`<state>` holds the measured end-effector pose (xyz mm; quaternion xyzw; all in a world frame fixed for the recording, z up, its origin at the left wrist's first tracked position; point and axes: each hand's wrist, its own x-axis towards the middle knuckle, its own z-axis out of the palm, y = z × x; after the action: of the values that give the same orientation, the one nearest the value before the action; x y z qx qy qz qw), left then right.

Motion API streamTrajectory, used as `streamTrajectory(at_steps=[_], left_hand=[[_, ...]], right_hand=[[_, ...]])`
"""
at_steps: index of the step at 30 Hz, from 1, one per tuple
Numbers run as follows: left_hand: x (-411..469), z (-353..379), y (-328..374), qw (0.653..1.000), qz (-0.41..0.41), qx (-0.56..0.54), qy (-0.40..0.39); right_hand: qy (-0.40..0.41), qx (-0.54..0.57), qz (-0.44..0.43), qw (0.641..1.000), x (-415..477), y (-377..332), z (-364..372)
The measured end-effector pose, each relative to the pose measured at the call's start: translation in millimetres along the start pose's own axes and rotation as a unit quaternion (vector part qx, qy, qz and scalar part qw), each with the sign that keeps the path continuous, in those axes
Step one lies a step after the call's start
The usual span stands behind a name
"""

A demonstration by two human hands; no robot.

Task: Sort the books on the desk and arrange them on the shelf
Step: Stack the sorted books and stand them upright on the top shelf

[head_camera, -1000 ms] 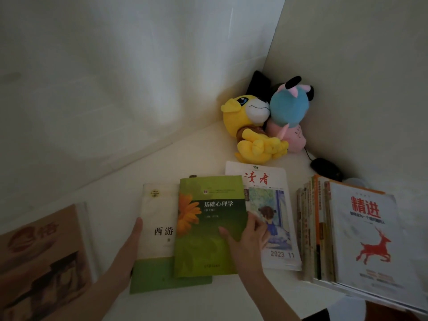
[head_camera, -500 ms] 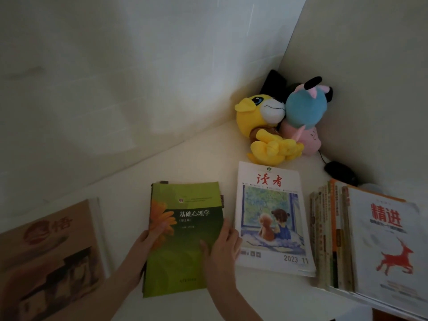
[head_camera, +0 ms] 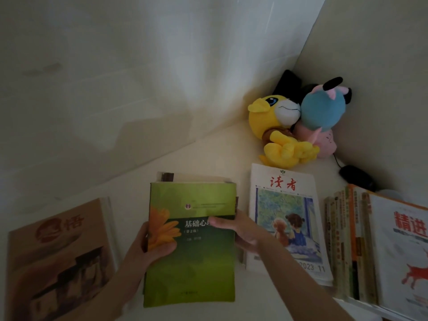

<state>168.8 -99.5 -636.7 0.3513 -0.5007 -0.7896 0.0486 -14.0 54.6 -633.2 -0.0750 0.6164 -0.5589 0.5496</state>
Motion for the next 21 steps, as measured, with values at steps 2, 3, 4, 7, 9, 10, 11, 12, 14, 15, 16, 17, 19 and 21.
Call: streamTrajectory(at_steps=[2,3,4,7,9,10,11,12,14,15,16,17,19,21], left_hand=[[-3,1,11,0.999,0.034,0.026,-0.012],[-3,0,16,0.998,0.050,0.041,-0.013],[-1,-2,19,0.996,0.068,0.047,-0.012],[8,-14,25,0.991,0.089,0.100,0.017],[12,-21,25,0.984,0.104,0.134,0.052],[10,-22,26,0.981,0.112,0.147,0.060],[7,-23,27,0.980,0.117,0.152,0.054],[4,-21,30,0.979,0.123,0.159,0.042],[0,-18,38,0.976,0.125,0.179,0.019],[-2,-16,43,0.974,0.131,0.187,0.015],[-5,-14,48,0.970,0.143,0.195,0.011],[-6,-12,52,0.968,0.154,0.197,0.003],[-9,-6,53,0.966,0.171,0.196,0.005],[-7,-3,49,0.955,0.207,0.212,0.027]], right_hand=[[-0.027,0.013,-0.034,0.999,2,-3,3],[-0.018,0.018,-0.063,0.998,1,-5,4],[0.003,0.016,-0.094,0.995,-2,-6,5],[0.045,-0.015,-0.159,0.986,-10,-8,10],[0.062,-0.059,-0.177,0.980,-14,-6,12],[0.065,-0.072,-0.184,0.978,-17,-5,14],[0.061,-0.081,-0.192,0.976,-19,-4,16],[0.055,-0.086,-0.193,0.976,-21,-3,18],[0.042,-0.088,-0.189,0.977,-24,-1,18],[0.042,-0.090,-0.184,0.978,-24,3,15],[0.046,-0.092,-0.169,0.980,-25,5,14],[0.042,-0.098,-0.154,0.982,-25,7,13],[0.020,-0.088,-0.131,0.987,-26,14,16],[0.024,-0.073,-0.128,0.989,-29,18,25]])
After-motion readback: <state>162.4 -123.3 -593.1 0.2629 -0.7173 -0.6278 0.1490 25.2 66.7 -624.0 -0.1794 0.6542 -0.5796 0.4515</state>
